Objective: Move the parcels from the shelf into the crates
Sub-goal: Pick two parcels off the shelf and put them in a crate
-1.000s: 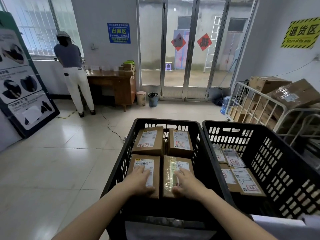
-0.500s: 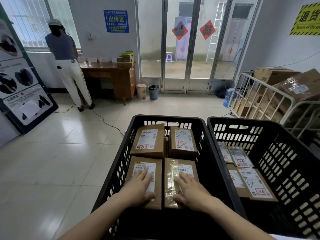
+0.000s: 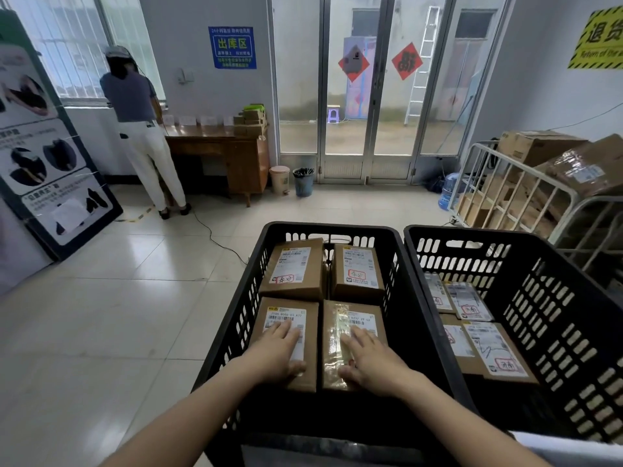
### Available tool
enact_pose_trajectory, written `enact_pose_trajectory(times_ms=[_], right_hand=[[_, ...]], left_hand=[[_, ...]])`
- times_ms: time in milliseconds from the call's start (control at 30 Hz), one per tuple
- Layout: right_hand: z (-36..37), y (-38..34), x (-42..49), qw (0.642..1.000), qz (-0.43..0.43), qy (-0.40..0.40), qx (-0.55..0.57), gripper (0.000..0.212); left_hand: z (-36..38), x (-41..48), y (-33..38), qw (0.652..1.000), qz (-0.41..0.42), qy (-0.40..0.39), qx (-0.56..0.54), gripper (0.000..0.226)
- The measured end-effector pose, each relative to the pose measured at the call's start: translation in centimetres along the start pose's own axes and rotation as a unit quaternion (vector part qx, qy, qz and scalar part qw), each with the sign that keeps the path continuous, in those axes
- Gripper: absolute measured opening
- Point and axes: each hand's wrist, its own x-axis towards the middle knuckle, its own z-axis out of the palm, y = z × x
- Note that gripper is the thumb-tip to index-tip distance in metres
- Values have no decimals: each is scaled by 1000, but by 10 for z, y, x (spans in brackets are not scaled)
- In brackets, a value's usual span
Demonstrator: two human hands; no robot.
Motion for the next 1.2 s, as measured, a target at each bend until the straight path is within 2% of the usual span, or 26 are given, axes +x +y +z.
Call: enact_pose_trajectory(times_ms=[100,200,567,800,1033,1200], right_hand=[[-4,-3,-6,1000,1,11,2,68],[-10,-5,-16,999,-1,42,7,59],[-17,-1,-78,995,3,93,40,56],[-9,0,-113,989,-10,127,76,50],[-9,-2,-159,979,0,193,73,46],[0,-4,-200,972,46,217,81,51]], left_hand=[[-6,-7,3,1000,-9,5,5,75],[-9,-16,11,999,-10,42,27,67],[-7,-54,57,990,9,143,14,51],[6,-86,77,987,16,160,22,50],[12,-102,108,978,70,196,10,52],[23,-127,122,971,132,202,5,50]])
